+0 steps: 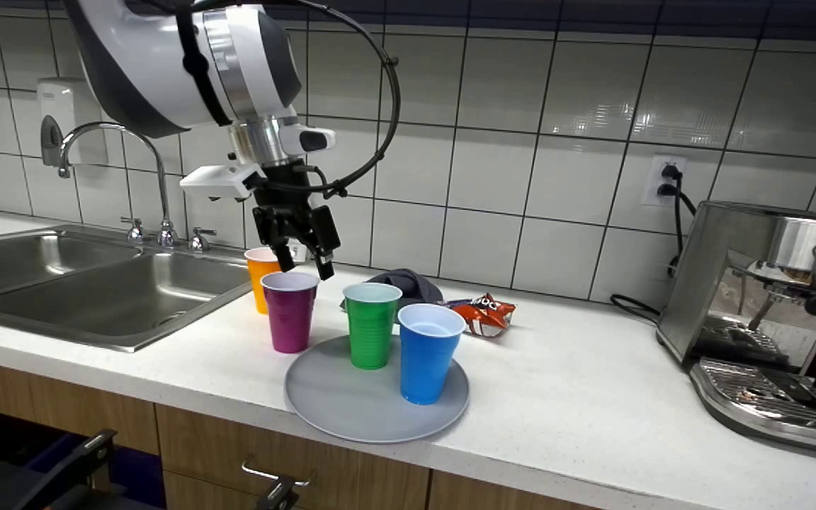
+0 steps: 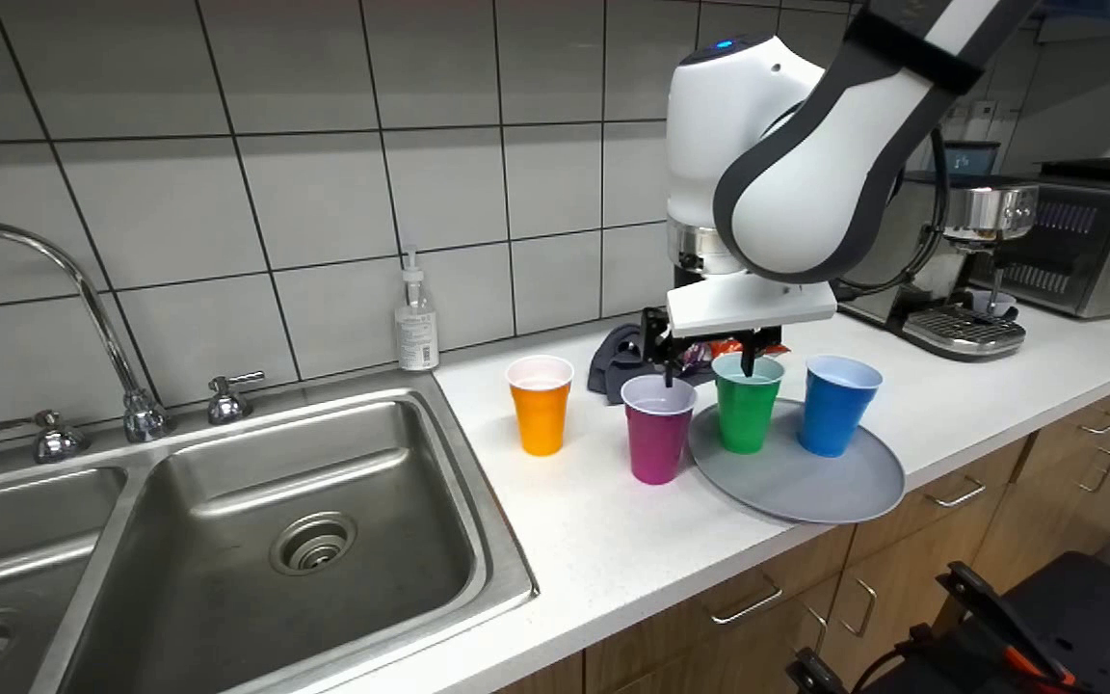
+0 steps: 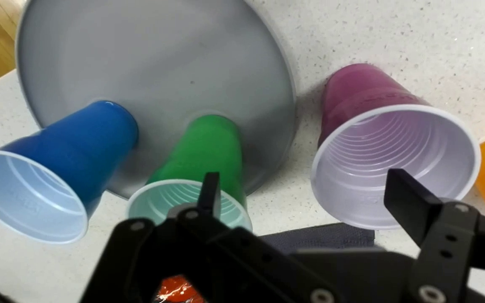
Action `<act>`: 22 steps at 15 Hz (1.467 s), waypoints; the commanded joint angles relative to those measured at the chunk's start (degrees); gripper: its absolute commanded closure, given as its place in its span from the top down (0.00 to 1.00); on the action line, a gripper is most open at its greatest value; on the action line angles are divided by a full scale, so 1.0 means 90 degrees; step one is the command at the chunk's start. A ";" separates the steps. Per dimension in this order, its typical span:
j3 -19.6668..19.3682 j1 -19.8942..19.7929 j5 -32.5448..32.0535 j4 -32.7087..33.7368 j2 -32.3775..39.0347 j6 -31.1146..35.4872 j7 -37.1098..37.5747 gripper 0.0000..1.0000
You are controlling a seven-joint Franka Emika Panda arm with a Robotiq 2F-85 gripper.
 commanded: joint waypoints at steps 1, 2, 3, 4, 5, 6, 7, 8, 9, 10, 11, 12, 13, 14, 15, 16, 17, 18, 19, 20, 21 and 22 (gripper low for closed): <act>0.0243 -0.0159 0.0139 -0.0019 0.0012 -0.0095 -0.0124 1.00; 0.0248 -0.0158 0.0135 -0.0005 0.0047 -0.0102 -0.0112 1.00; 0.0253 -0.0155 0.0120 0.0010 0.0080 -0.0109 -0.0091 1.00; 0.0251 -0.0155 0.0098 0.0025 0.0117 -0.0121 -0.0066 1.00; 0.0246 -0.0150 0.0127 0.0037 0.0161 -0.0132 -0.0076 1.00; 0.0239 -0.0145 0.0111 0.0044 0.0192 -0.0130 -0.0065 1.00; 0.0231 -0.0138 0.0114 0.0055 0.0235 -0.0130 -0.0055 1.00; 0.0222 -0.0129 0.0119 0.0063 0.0277 -0.0130 -0.0052 1.00; 0.0214 -0.0122 0.0125 0.0075 0.0325 -0.0123 -0.0041 1.00; 0.0207 -0.0112 0.0141 0.0086 0.0369 -0.0122 -0.0038 1.00; 0.0204 -0.0101 0.0181 0.0098 0.0415 -0.0112 -0.0042 1.00; 0.0198 -0.0089 0.0221 0.0112 0.0463 -0.0106 -0.0033 1.00; 0.0193 -0.0078 0.0288 0.0127 0.0509 -0.0109 -0.0040 1.00; 0.0185 -0.0067 0.0344 0.0144 0.0556 -0.0109 -0.0033 1.00; 0.0173 -0.0057 0.0379 0.0169 0.0610 -0.0102 -0.0017 1.00; 0.0164 -0.0048 0.0452 0.0196 0.0662 -0.0099 -0.0014 1.00; 0.0153 -0.0037 0.0511 0.0212 0.0699 -0.0094 -0.0016 1.00; 0.0143 -0.0027 0.0571 0.0233 0.0734 -0.0093 -0.0012 1.00; 0.0133 -0.0018 0.0623 0.0251 0.0763 -0.0091 -0.0012 1.00; 0.0126 -0.0009 0.0672 0.0270 0.0785 -0.0094 -0.0022 1.00; 0.0118 -0.0001 0.0717 0.0285 0.0809 -0.0091 -0.0021 1.00; 0.0108 0.0004 0.0755 0.0301 0.0828 -0.0081 -0.0009 0.75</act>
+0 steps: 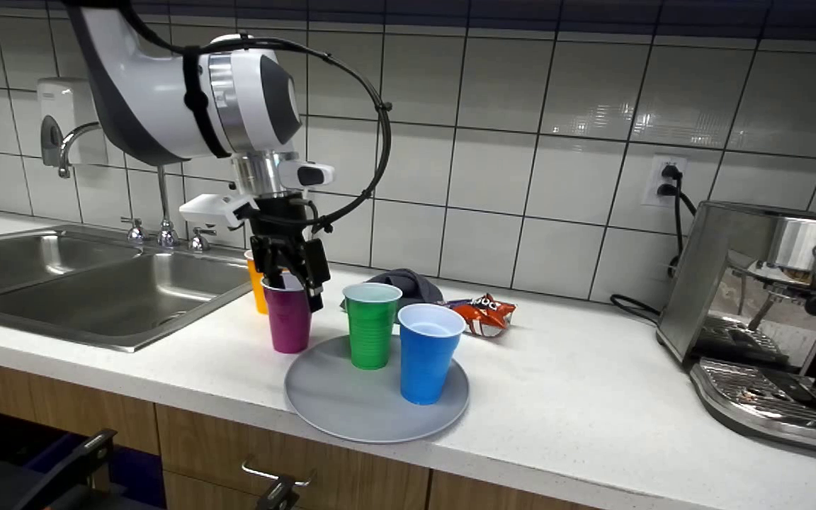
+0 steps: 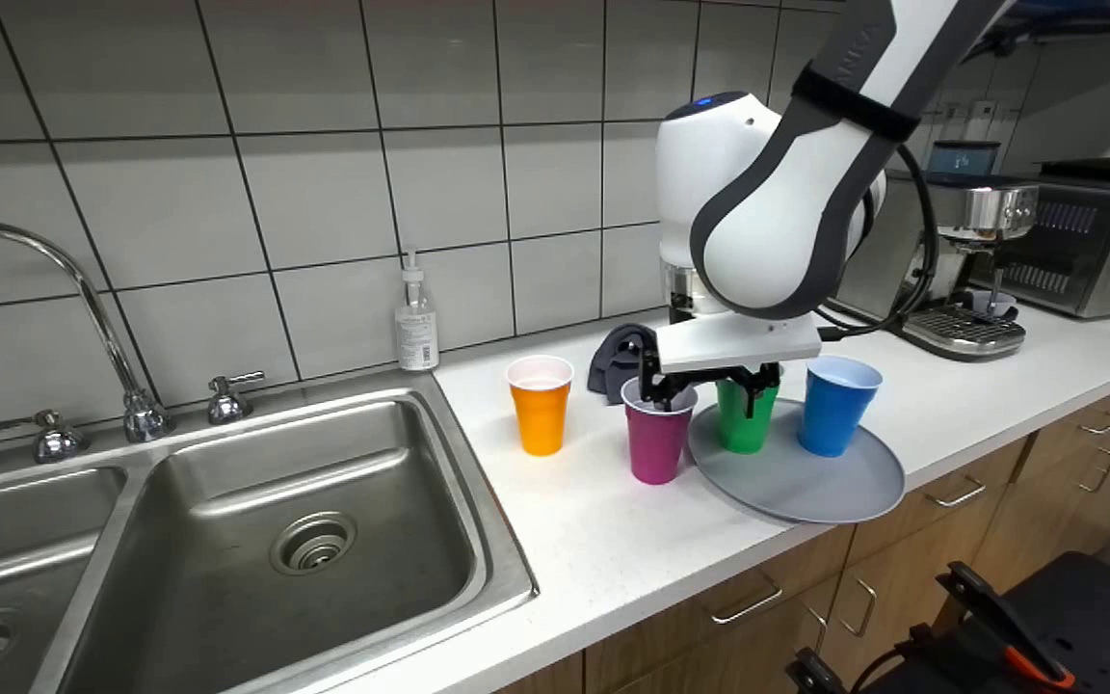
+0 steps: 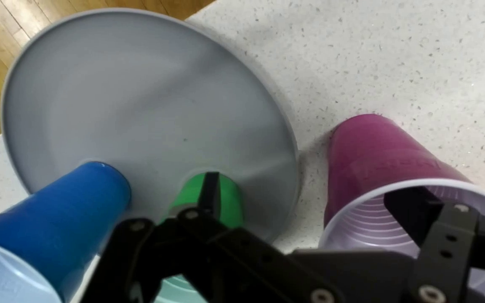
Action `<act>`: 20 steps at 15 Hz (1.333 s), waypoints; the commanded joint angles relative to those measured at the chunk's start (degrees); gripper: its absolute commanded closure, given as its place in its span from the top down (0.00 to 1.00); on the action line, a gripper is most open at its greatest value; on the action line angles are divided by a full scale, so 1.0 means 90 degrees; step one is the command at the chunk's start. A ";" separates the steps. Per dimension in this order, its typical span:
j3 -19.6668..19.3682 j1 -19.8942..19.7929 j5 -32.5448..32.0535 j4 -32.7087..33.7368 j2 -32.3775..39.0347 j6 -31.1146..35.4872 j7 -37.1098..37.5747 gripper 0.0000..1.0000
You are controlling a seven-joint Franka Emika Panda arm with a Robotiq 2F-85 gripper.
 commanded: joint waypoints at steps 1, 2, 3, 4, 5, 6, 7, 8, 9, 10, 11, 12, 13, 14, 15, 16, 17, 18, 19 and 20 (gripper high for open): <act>0.0024 0.0006 0.0220 0.0172 0.0113 -0.0068 -0.0024 0.73; 0.0021 0.0009 0.0258 0.0189 0.0127 -0.0065 -0.0037 0.66; 0.0018 0.0013 0.0284 0.0202 0.0135 -0.0061 -0.0045 0.56; 0.0017 0.0018 0.0313 0.0218 0.0144 -0.0055 -0.0056 0.49; 0.0016 0.0022 0.0348 0.0230 0.0155 -0.0055 -0.0065 0.41; 0.0014 0.0026 0.0380 0.0242 0.0164 -0.0054 -0.0077 0.34; 0.0012 0.0030 0.0404 0.0252 0.0170 -0.0054 -0.0087 0.25; 0.0010 0.0031 0.0424 0.0259 0.0167 -0.0060 -0.0103 0.19; 0.0008 0.0029 0.0432 0.0262 0.0163 -0.0059 -0.0115 0.10; 0.0008 0.0028 0.0444 0.0266 0.0160 -0.0059 -0.0123 0.03; 0.0006 0.0026 0.0447 0.0271 0.0158 -0.0058 -0.0133 0.00; 0.0007 0.0027 0.0456 0.0295 0.0151 -0.0039 -0.0146 0.00; 0.0009 0.0030 0.0472 0.0317 0.0146 -0.0042 -0.0166 0.00; 0.0013 0.0030 0.0495 0.0320 0.0135 -0.0035 -0.0194 0.01; 0.0022 0.0031 0.0532 0.0321 0.0099 -0.0022 -0.0233 0.00; 0.0031 0.0029 0.0569 0.0312 0.0070 -0.0015 -0.0274 0.01; 0.0038 0.0023 0.0603 0.0290 0.0028 0.0001 -0.0321 0.01; 0.0044 0.0014 0.0664 0.0270 -0.0015 0.0013 -0.0388 0.01; 0.0048 0.0003 0.0744 0.0249 -0.0062 0.0023 -0.0473 0.01; 0.0039 -0.0010 0.0792 0.0224 -0.0115 0.0038 -0.0542 0.01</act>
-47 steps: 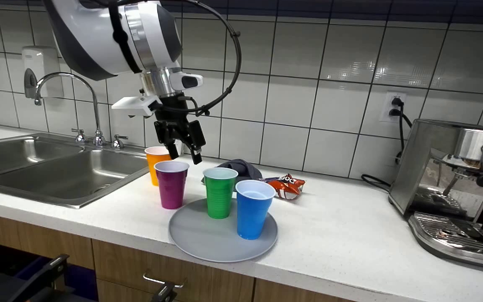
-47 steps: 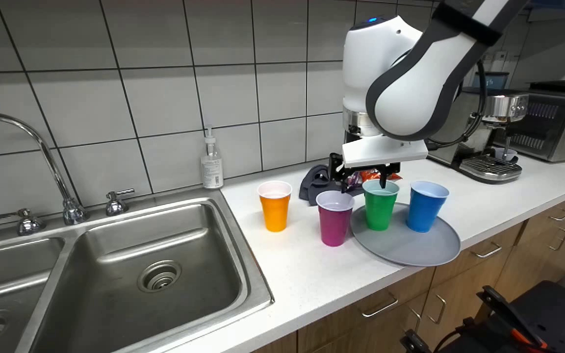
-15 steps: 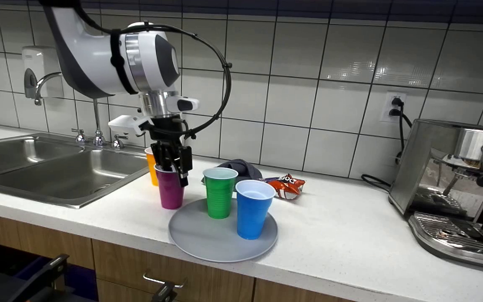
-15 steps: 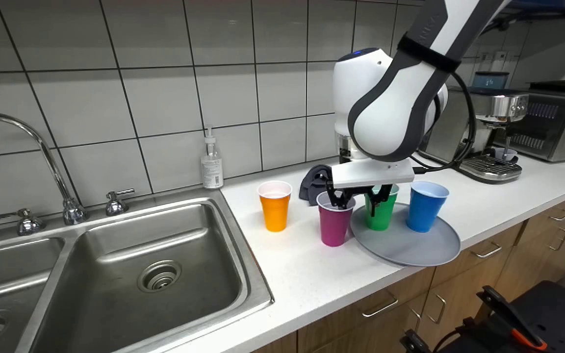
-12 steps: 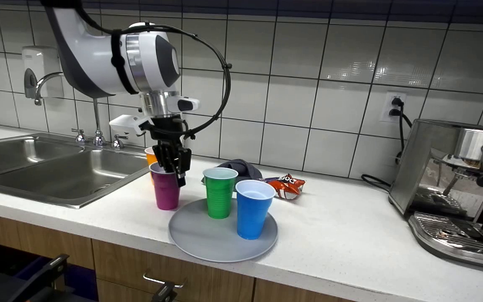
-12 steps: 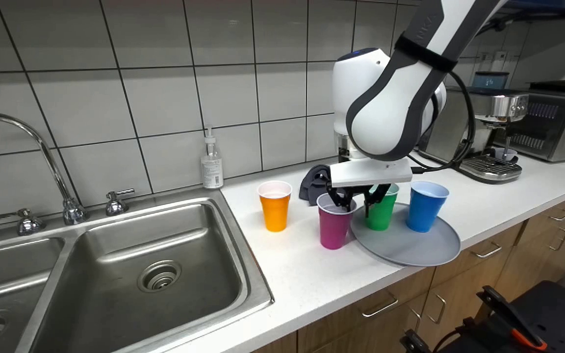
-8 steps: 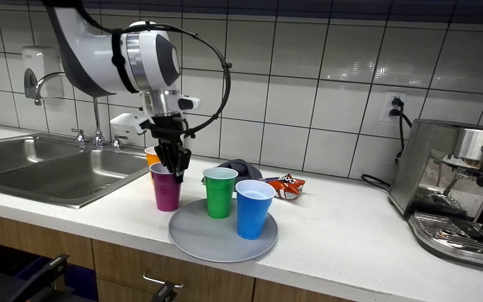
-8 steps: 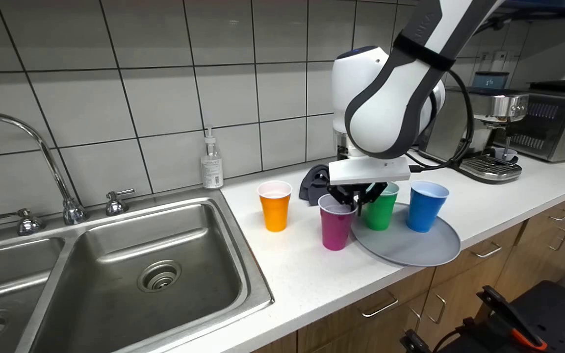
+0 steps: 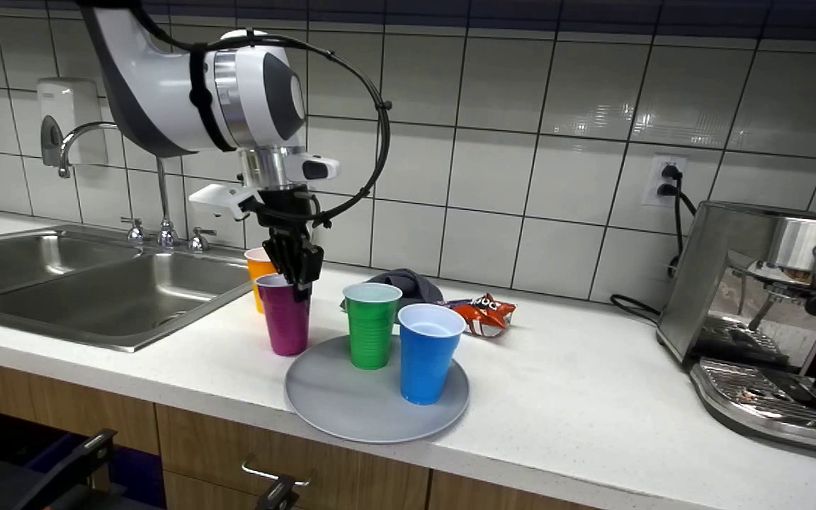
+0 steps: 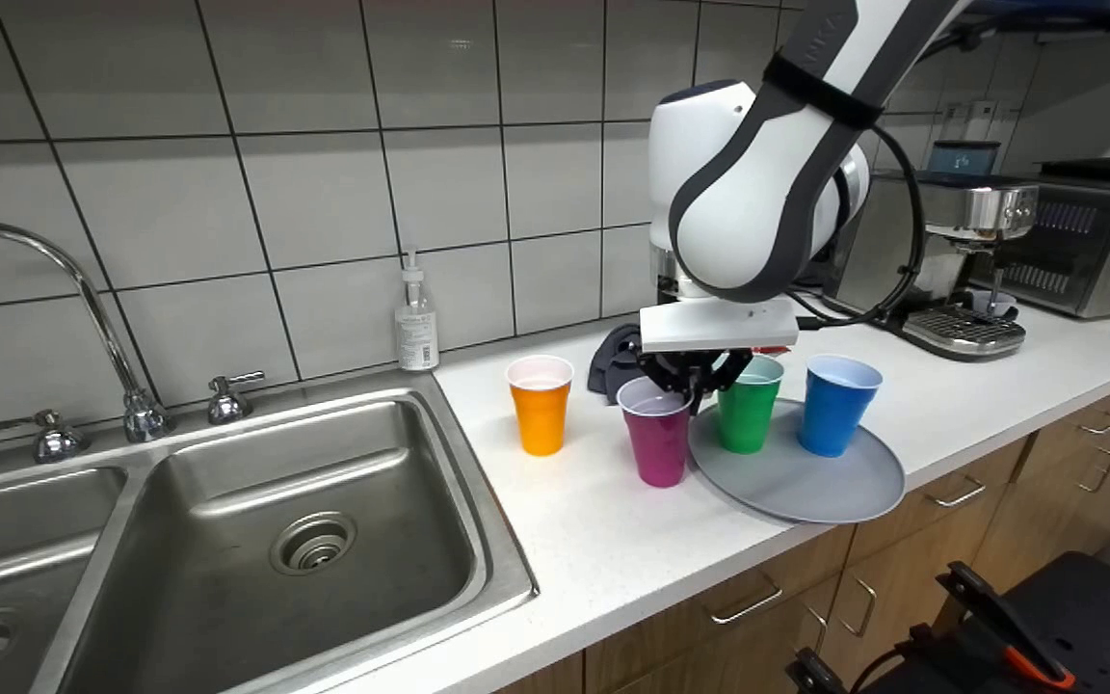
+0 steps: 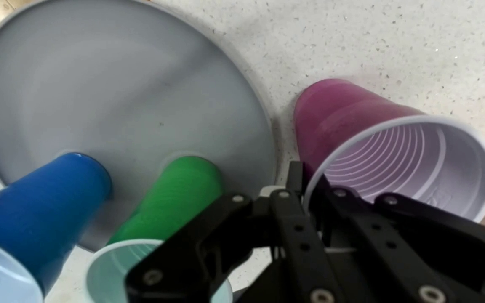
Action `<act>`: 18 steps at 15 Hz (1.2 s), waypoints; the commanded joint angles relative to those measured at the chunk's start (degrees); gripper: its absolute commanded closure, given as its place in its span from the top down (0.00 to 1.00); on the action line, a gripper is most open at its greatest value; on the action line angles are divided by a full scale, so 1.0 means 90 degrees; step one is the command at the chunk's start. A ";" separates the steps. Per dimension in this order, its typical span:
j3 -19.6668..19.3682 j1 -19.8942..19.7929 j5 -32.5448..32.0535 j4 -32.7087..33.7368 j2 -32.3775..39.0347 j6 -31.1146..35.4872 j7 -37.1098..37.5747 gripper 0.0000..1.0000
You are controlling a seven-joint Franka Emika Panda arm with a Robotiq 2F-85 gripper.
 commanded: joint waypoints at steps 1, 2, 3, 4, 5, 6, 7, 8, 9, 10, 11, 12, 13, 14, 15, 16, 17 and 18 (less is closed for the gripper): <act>0.0033 -0.0080 0.0339 -0.0100 -0.0255 0.0020 -0.0491 0.01; 0.0026 -0.0093 0.0380 -0.0117 -0.0292 0.0018 -0.0557 0.01; 0.0024 -0.0113 0.0456 -0.0140 -0.0342 0.0012 -0.0666 0.01; 0.0019 -0.0134 0.0514 -0.0169 -0.0400 0.0013 -0.0778 0.01; 0.0015 -0.0153 0.0561 -0.0185 -0.0447 -0.0005 -0.0894 0.01; 0.0014 -0.0180 0.0615 -0.0207 -0.0503 0.0005 -0.0998 0.01; 0.0011 -0.0209 0.0678 -0.0226 -0.0560 0.0007 -0.1114 0.01; 0.0007 -0.0237 0.0743 -0.0247 -0.0621 0.0008 -0.1226 0.01; 0.0000 -0.0271 0.0799 -0.0278 -0.0693 0.0004 -0.1351 0.01; -0.0004 -0.0305 0.0841 -0.0310 -0.0758 -0.0002 -0.1464 0.01; -0.0009 -0.0348 0.0876 -0.0365 -0.0839 -0.0015 -0.1600 0.01; -0.0013 -0.0389 0.0891 -0.0421 -0.0911 -0.0016 -0.1720 0.01; -0.0018 -0.0436 0.0914 -0.0493 -0.0993 -0.0030 -0.1872 0.01; -0.0025 -0.0485 0.0913 -0.0555 -0.1072 -0.0035 -0.1979 0.01; -0.0029 -0.0539 0.0941 -0.0621 -0.1153 -0.0046 -0.2115 0.01; -0.0038 -0.0595 0.0949 -0.0676 -0.1228 -0.0059 -0.2252 0.01; -0.0050 -0.0648 0.0936 -0.0725 -0.1294 -0.0081 -0.2377 0.01; -0.0064 -0.0700 0.0929 -0.0771 -0.1355 -0.0082 -0.2485 0.01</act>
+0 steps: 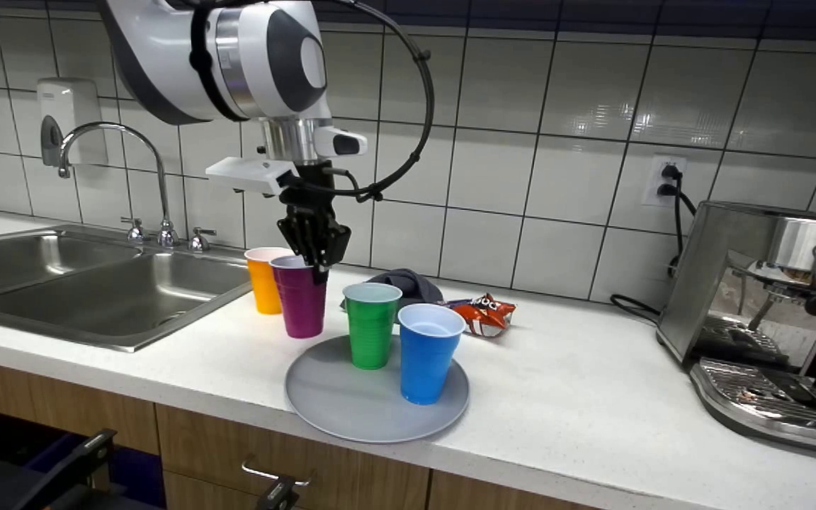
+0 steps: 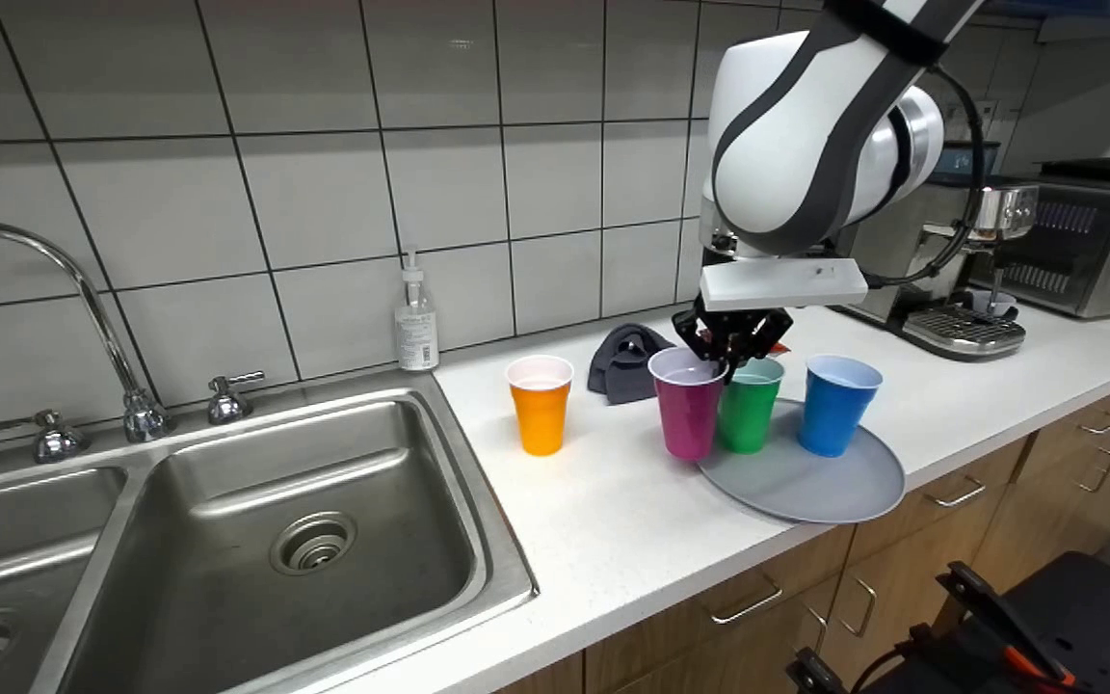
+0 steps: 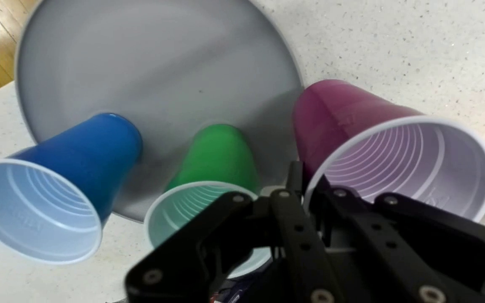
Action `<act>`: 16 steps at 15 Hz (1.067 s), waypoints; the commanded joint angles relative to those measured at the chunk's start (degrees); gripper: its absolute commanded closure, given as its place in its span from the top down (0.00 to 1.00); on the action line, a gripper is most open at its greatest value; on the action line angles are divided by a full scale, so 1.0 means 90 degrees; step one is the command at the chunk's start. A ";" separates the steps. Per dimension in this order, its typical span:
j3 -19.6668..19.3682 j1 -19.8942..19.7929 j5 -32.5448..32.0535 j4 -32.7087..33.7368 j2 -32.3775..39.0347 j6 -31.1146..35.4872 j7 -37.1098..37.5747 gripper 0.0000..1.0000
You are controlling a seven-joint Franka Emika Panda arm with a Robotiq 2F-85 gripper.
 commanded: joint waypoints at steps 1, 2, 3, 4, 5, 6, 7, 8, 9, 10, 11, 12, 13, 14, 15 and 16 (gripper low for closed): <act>0.0003 -0.0253 0.0152 -0.0336 -0.0505 -0.0112 -0.0689 0.01; -0.0004 -0.0307 0.0145 -0.0383 -0.0561 -0.0121 -0.0815 0.01; -0.0008 -0.0354 0.0136 -0.0417 -0.0609 -0.0147 -0.0952 0.01; -0.0004 -0.0400 0.0084 -0.0438 -0.0634 -0.0207 -0.1063 0.01; -0.0009 -0.0430 0.0094 -0.0471 -0.0655 -0.0225 -0.1231 0.01; -0.0012 -0.0461 0.0086 -0.0494 -0.0673 -0.0245 -0.1346 0.01; -0.0008 -0.0494 0.0042 -0.0511 -0.0678 -0.0279 -0.1437 0.01; -0.0011 -0.0520 0.0026 -0.0538 -0.0679 -0.0291 -0.1540 0.01; -0.0014 -0.0546 0.0019 -0.0558 -0.0683 -0.0305 -0.1616 0.01; -0.0019 -0.0581 -0.0017 -0.0572 -0.0679 -0.0308 -0.1653 0.01; -0.0029 -0.0611 -0.0024 -0.0561 -0.0657 -0.0323 -0.1676 0.01; -0.0036 -0.0638 -0.0042 -0.0554 -0.0640 -0.0333 -0.1692 0.01; -0.0044 -0.0680 -0.0082 -0.0522 -0.0596 -0.0335 -0.1663 0.01; -0.0055 -0.0717 -0.0101 -0.0489 -0.0566 -0.0341 -0.1638 0.01; -0.0065 -0.0752 -0.0129 -0.0460 -0.0532 -0.0332 -0.1605 0.01; -0.0075 -0.0782 -0.0137 -0.0434 -0.0496 -0.0335 -0.1576 0.01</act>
